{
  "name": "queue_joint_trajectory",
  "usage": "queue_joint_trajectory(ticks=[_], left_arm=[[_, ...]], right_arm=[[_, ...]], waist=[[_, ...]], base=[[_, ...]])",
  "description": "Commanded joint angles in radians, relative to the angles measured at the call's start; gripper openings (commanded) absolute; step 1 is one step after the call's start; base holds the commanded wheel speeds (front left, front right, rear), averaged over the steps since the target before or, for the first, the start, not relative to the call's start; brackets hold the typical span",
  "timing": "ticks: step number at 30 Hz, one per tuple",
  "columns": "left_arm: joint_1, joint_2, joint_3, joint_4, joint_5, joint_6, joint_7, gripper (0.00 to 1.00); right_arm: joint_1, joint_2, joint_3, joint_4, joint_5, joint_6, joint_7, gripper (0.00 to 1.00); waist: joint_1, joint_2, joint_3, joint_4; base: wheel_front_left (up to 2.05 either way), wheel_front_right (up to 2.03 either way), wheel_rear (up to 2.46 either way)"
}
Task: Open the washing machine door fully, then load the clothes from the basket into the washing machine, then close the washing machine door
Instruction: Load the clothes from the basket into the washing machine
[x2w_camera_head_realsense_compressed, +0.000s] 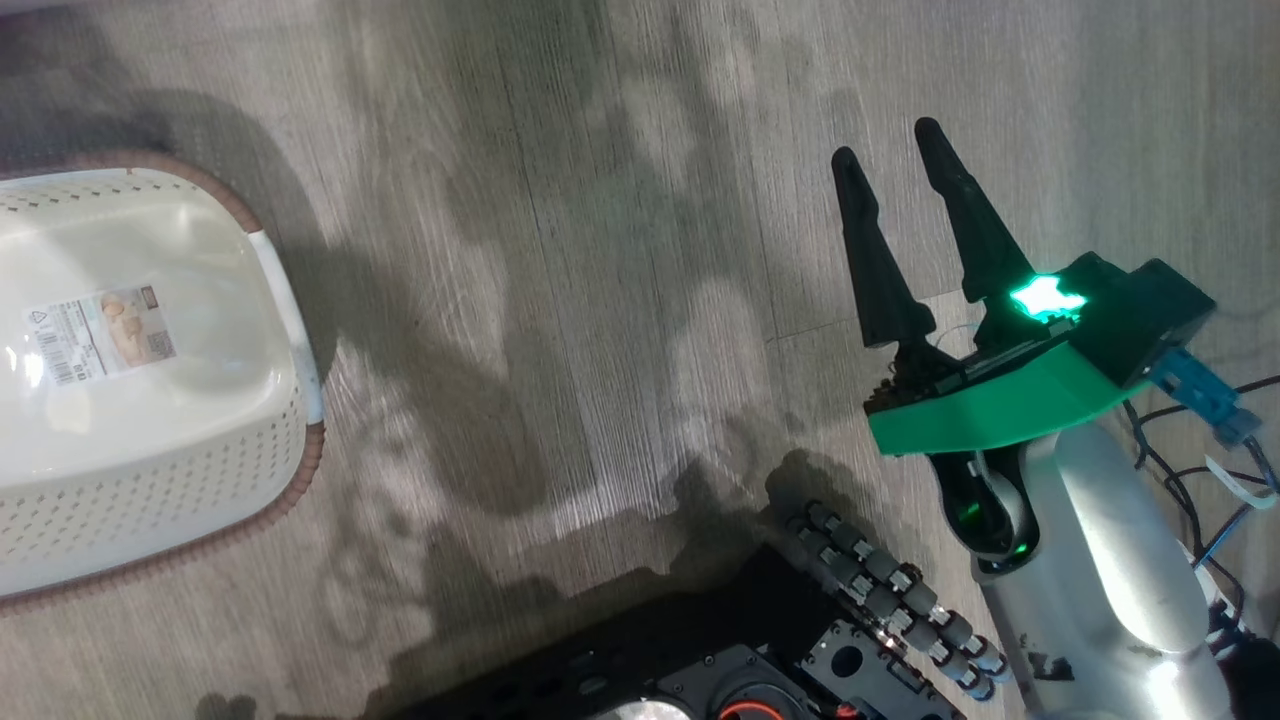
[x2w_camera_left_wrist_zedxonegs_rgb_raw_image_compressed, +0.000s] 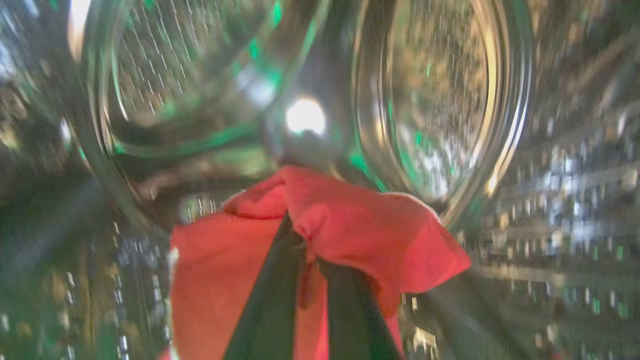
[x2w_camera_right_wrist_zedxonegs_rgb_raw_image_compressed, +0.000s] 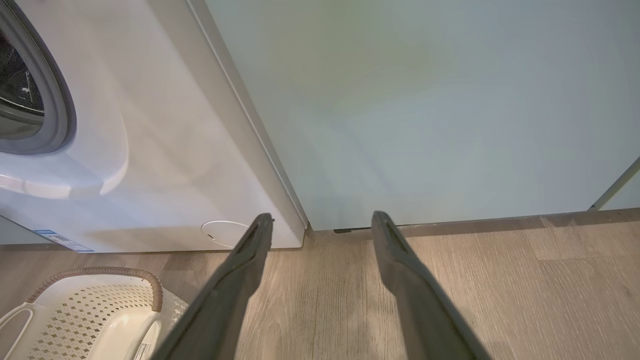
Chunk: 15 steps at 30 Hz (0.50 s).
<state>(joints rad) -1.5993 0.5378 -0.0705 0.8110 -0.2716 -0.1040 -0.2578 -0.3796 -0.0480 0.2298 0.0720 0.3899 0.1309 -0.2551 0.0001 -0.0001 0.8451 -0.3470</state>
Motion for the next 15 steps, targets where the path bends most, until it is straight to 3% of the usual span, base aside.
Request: queue_joint_trajectory(ticks=[1, 15], left_arm=[[-0.002, 0.039, -0.007, -0.02, -0.003, -0.007, -0.004, 0.0], [-0.03, 0.035, -0.097, 0.1, -0.011, -0.025, -0.004, 0.0]], right_arm=[[0.024, -0.002, 0.018, -0.026, 0.009, 0.0, -0.007, 1.0], [0.02, -0.002, 0.019, -0.03, 0.001, 0.0, -0.007, 1.0]], waist=[[-0.0001, 0.0001, 0.001, 0.001], [-0.0001, 0.0001, 0.013, 0.001]], base=[[0.0, 0.0, 0.0], [0.0, 0.0, 0.0]])
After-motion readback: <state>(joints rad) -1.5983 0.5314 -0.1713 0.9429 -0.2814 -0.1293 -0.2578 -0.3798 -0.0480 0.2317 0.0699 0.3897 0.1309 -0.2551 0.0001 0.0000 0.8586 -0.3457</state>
